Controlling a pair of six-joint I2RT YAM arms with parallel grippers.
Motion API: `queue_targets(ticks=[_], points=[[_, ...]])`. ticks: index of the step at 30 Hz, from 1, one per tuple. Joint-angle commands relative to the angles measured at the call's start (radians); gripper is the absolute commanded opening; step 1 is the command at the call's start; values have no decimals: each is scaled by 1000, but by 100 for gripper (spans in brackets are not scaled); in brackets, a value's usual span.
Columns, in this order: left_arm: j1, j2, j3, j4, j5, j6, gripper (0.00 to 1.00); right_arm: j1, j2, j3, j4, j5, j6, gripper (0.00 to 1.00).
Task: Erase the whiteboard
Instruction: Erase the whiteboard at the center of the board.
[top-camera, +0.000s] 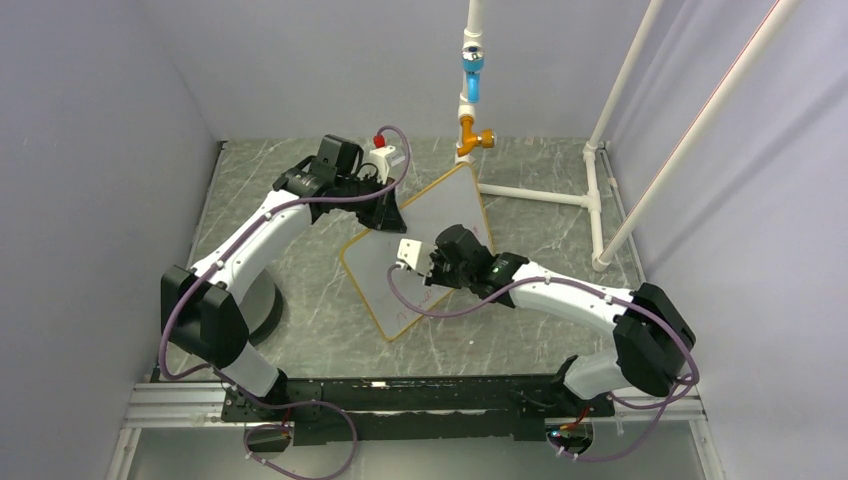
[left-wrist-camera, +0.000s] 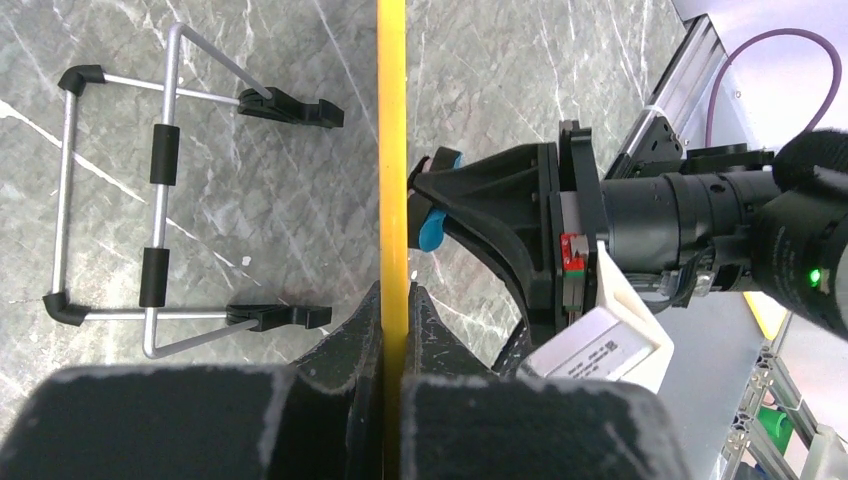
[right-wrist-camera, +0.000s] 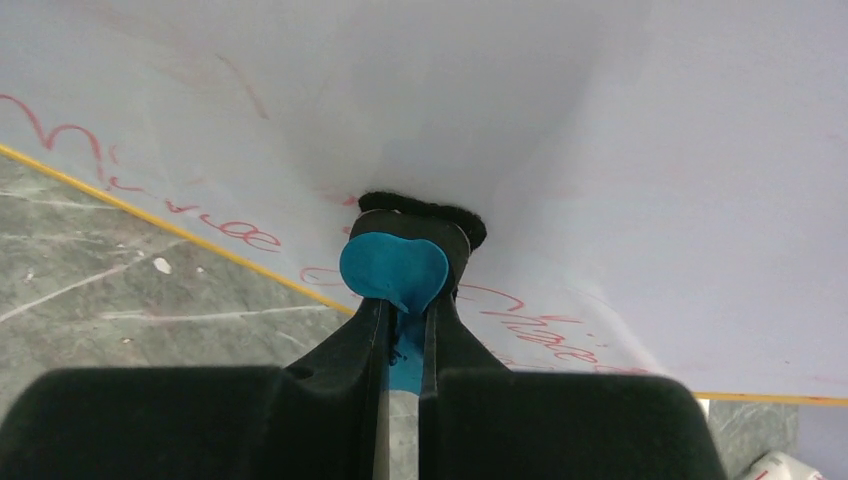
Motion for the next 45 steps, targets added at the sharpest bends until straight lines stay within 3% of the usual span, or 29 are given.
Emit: queue_targets(ticks=[1,8,16,27,33,39,45], points=[[-29,-43,2,-31,113,3,0,62,-7,-63,108,23,-27,0],[-29,-40,3,-30,122,0,0,48,-11,-89,125,75,-61,0],[-29,-35,2,-30,121,0,0,47,22,127,66,27,-27,0],[-29,-40,4,-31,124,0,0,94,47,-118,94,73,-57,0],[-29,-37,1,-30,123,0,0,70,63,-19,92,98,-51,0],[-29,-34,3,-34,121,3,0,68,33,141,12,-18,14,0],[-29,-41,1,-34,119,5,0,63,38,47,60,22,52,0]])
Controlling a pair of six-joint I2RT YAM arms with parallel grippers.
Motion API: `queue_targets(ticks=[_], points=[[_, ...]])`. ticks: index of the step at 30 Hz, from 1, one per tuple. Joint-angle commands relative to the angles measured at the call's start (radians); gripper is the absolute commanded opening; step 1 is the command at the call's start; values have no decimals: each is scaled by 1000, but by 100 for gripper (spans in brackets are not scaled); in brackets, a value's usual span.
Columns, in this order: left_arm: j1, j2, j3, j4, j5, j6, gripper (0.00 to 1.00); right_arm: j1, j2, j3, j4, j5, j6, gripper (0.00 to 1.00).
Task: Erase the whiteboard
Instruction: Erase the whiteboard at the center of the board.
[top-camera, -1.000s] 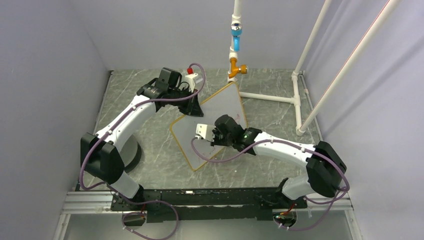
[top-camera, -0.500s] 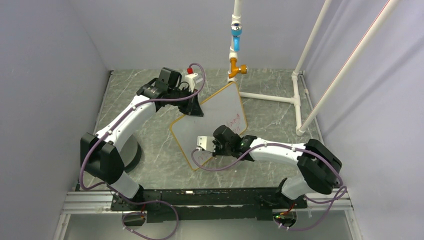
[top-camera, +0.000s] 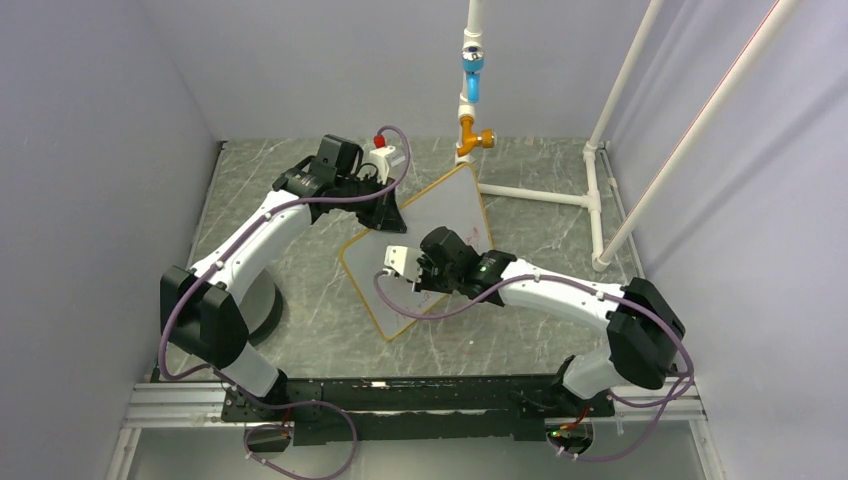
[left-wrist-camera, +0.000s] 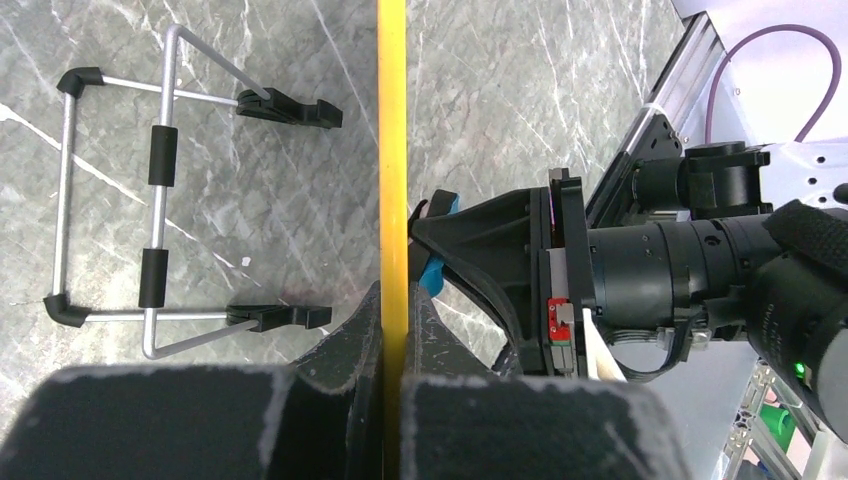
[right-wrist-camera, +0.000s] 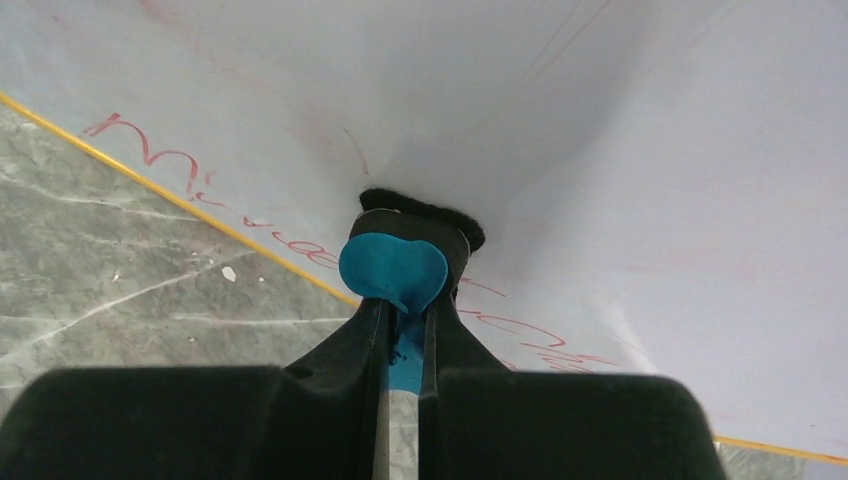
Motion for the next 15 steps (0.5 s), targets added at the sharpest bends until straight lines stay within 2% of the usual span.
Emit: queue_targets(ticks=[1,5,8,10,15], points=[[-29,-39,1,-31,116,0,0,-33,-25,-60,177,44,39,0],[-29,-36,2,-29,123,-3,0,-136,-66,-101,242,108,20,0],[-28,-34,2,-25,126,-8,0,-165,-72,-89,220,83,10,0],[-29,-33,1,-24,126,-7,0,-138,-64,-96,199,43,7,0],[-29,-33,-1,-26,121,-5,0,17,-29,-165,198,35,-11,0]])
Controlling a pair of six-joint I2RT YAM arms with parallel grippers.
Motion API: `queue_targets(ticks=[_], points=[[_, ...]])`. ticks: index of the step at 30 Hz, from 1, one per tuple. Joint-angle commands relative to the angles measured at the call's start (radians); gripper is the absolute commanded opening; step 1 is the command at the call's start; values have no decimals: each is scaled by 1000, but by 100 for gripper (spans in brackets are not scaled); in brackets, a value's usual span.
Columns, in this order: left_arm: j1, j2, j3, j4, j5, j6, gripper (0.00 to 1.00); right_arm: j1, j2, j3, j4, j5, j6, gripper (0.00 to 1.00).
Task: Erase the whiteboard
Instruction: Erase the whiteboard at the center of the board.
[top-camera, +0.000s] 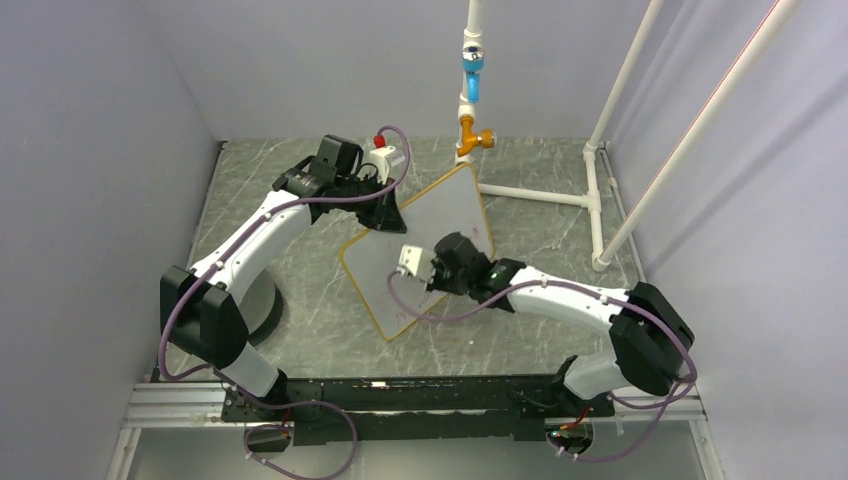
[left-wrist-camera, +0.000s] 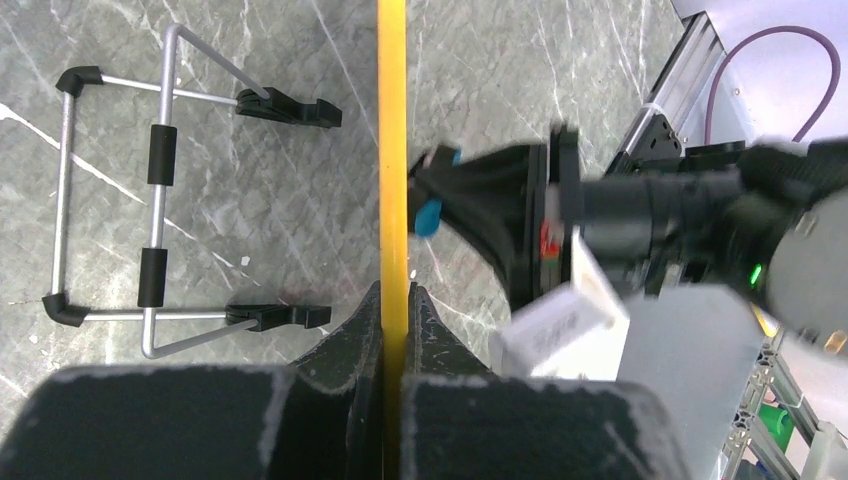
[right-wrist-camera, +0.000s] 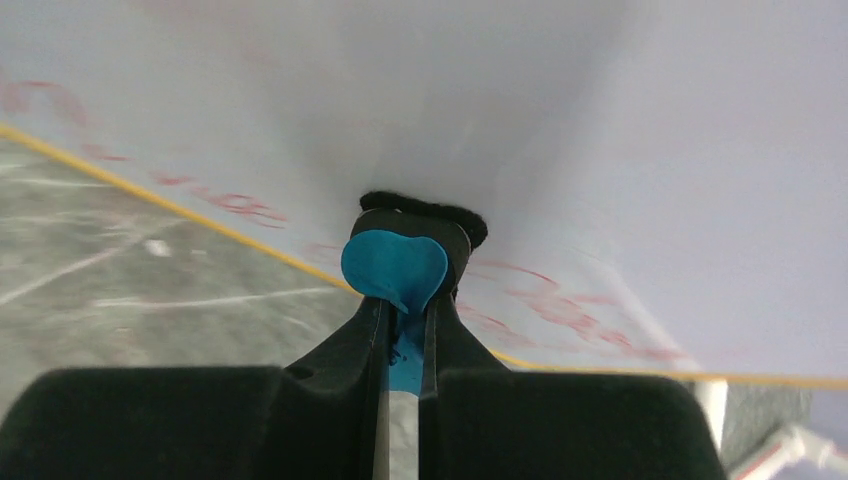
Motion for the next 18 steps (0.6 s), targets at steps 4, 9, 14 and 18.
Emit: queue_targets(ticks=[4,9,14,18], points=[[-29,-33,2,-27,125,-2,0,141,57,-37,71,1,-18,0],[-29,-36,2,-27,127,-3,0,28,30,50,79,37,-18,0],[-28,-38,1,-26,127,-2,0,-46,-6,121,87,55,-34,0],[-28,-42,1,-27,126,-2,0,3,1,70,57,15,-23,0]])
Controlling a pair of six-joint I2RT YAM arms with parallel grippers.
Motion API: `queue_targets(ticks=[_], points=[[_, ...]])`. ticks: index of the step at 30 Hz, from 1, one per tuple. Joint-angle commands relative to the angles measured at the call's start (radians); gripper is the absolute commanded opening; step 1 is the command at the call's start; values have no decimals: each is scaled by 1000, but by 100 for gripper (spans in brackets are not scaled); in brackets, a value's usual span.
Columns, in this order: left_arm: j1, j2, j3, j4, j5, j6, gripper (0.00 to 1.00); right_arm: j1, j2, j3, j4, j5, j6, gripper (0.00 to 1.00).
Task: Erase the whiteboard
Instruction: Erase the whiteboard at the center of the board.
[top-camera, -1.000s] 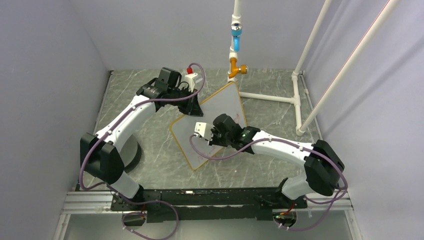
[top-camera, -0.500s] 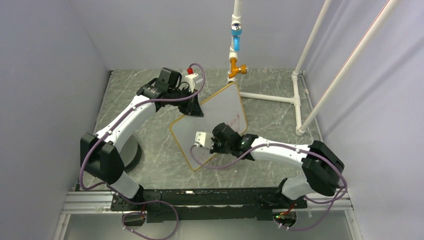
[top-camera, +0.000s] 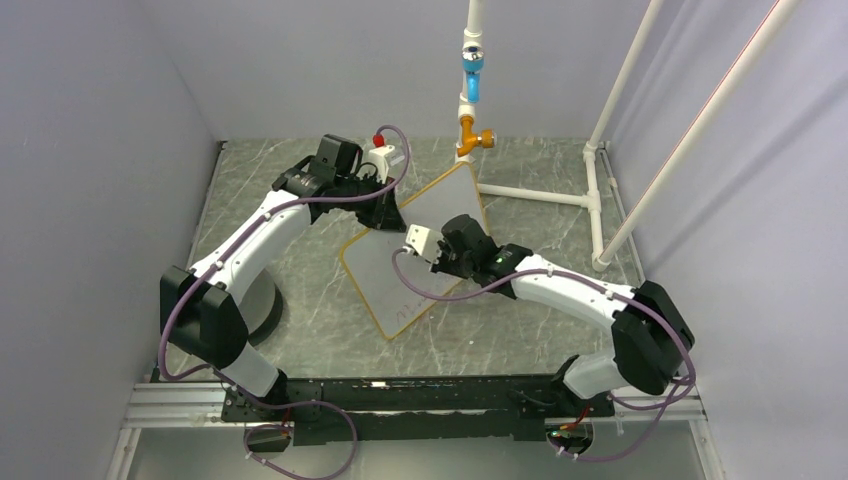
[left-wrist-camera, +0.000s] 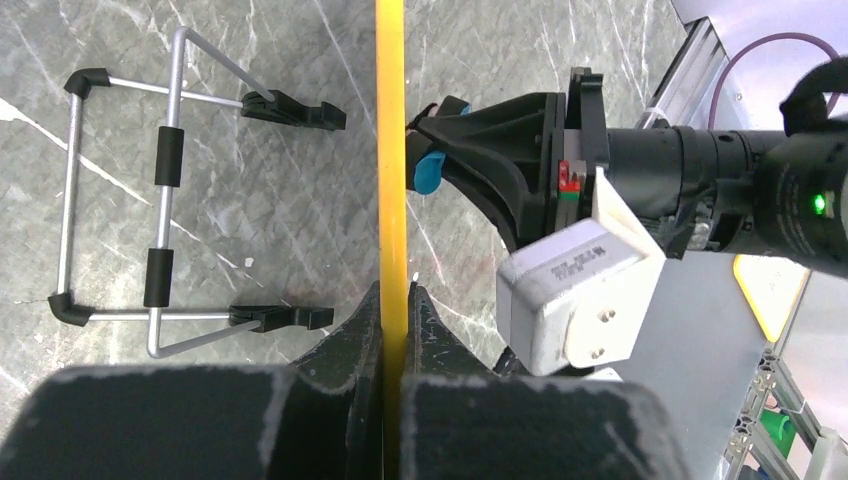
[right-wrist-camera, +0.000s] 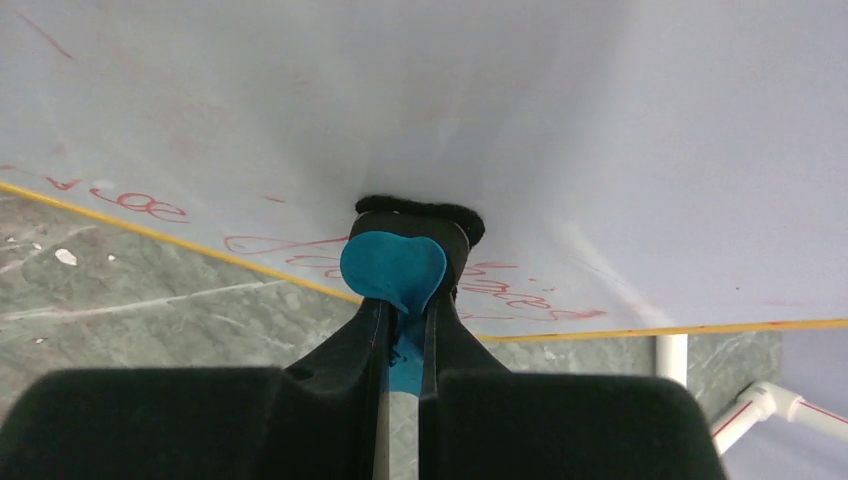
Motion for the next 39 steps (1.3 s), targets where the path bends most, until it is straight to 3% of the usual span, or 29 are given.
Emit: queue_targets(ticks=[1,8,15,19,26,29,39], points=[[-30,-41,2,-32,130,2,0,78,-11,-17,98,13,-9,0],[-31,-40,2,-32,133,0,0,182,14,-88,95,-3,3,0],[-31,-37,2,-31,135,1,0,19,0,10,110,67,-8,0],[-30,-38,2,-31,136,0,0,10,-16,23,104,56,-4,0],[-31,-38,2,-32,134,1,0,207,-9,-81,70,-55,32,0],[-31,-39,1,-32,133,2,0,230,20,-58,60,-54,42,0],[-31,-37,2,-30,140,1,0,22,-58,112,116,23,78,0]])
